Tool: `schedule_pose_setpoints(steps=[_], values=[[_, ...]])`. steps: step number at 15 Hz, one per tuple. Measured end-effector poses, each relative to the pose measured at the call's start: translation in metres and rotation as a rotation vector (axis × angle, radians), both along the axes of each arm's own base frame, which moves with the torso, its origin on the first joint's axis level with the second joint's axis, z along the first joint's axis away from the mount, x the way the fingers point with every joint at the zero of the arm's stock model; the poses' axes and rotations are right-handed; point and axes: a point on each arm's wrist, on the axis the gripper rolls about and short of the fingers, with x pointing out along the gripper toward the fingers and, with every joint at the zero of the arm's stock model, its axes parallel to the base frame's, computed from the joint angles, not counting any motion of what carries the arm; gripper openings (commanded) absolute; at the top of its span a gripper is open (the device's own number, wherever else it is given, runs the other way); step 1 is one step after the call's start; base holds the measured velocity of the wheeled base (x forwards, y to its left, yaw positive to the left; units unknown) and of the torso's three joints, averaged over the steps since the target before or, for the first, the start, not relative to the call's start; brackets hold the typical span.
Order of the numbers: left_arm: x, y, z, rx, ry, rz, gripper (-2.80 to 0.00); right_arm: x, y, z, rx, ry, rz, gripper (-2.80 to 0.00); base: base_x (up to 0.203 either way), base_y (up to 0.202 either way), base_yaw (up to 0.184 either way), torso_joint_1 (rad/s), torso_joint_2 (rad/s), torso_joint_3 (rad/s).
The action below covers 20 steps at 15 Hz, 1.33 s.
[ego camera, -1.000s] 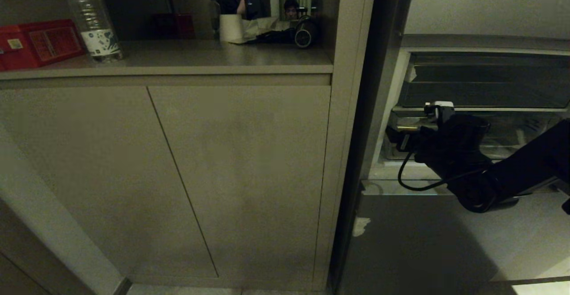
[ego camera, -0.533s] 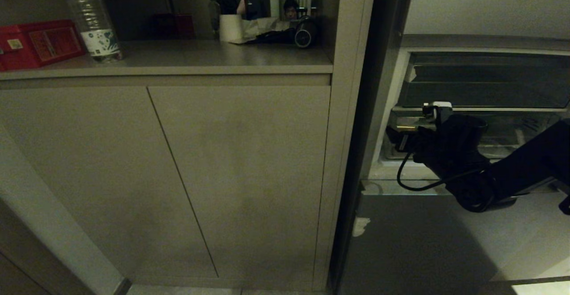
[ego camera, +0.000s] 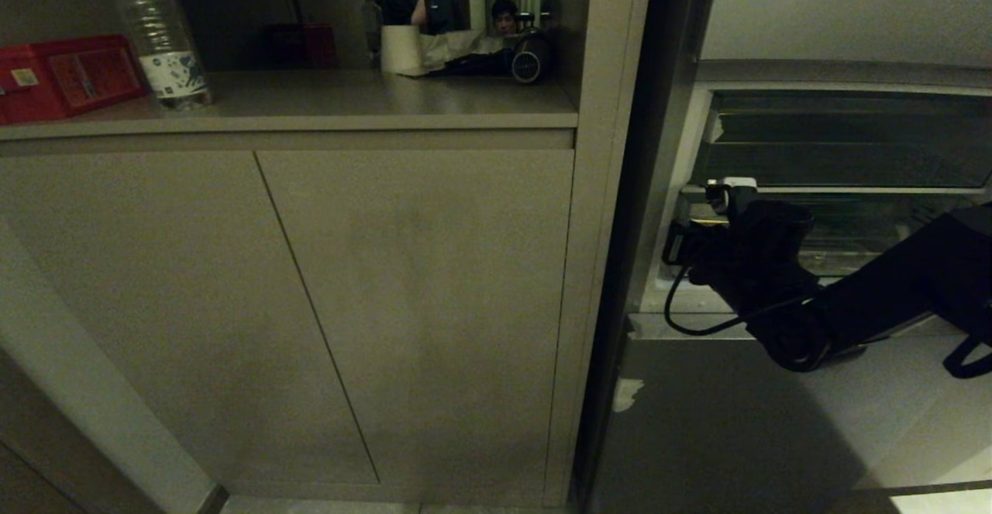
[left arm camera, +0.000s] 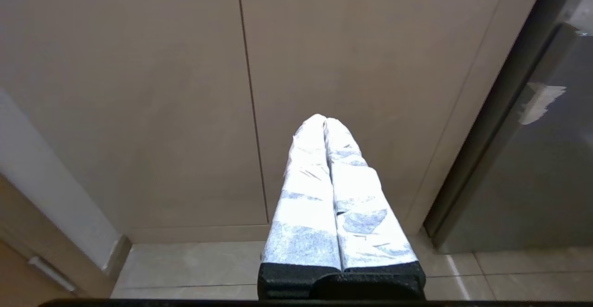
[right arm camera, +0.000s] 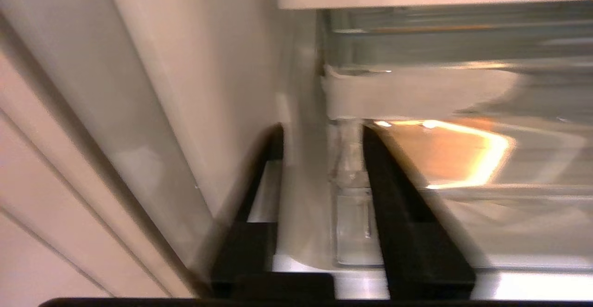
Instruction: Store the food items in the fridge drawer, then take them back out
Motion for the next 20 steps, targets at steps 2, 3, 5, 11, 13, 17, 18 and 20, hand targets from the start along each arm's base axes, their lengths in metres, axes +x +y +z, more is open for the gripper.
schedule_pose_setpoints(steps=[2, 3, 5, 11, 13, 17, 18, 20], values=[[0.0, 0.0, 0.0, 0.0, 0.0, 0.0, -2.8, 0.0, 0.002, 0.0, 0.001, -0.001, 0.003, -2.8, 0.0, 0.0, 0.0, 0.0, 0.0, 0.0], [0.0, 0.0, 0.0, 0.0, 0.0, 0.0, -2.8, 0.0, 0.002, -0.001, 0.0, 0.0, 0.002, -2.8, 0.0, 0.0, 0.0, 0.0, 0.0, 0.0], [0.0, 0.0, 0.0, 0.0, 0.0, 0.0, -2.8, -0.001, 0.001, -0.001, -0.001, 0.004, -0.002, -2.8, 0.0, 0.0, 0.0, 0.0, 0.0, 0.0], [0.0, 0.0, 0.0, 0.0, 0.0, 0.0, -2.8, -0.025, -0.006, 0.001, 0.001, 0.045, 0.002, -2.8, 0.0, 0.0, 0.0, 0.0, 0.0, 0.0], [0.0, 0.0, 0.0, 0.0, 0.0, 0.0, -2.8, -0.035, -0.009, 0.006, -0.001, 0.052, 0.003, -2.8, 0.0, 0.0, 0.0, 0.0, 0.0, 0.0], [0.0, 0.0, 0.0, 0.0, 0.0, 0.0, -2.8, -0.059, -0.015, 0.011, -0.005, 0.072, 0.005, -2.8, 0.0, 0.0, 0.0, 0.0, 0.0, 0.0], [0.0, 0.0, 0.0, 0.0, 0.0, 0.0, -2.8, -0.066, -0.017, 0.012, -0.005, 0.079, 0.005, -2.8, 0.0, 0.0, 0.0, 0.0, 0.0, 0.0], [0.0, 0.0, 0.0, 0.0, 0.0, 0.0, -2.8, -0.078, -0.019, 0.014, 0.007, 0.087, 0.005, -2.8, 0.0, 0.0, 0.0, 0.0, 0.0, 0.0]])
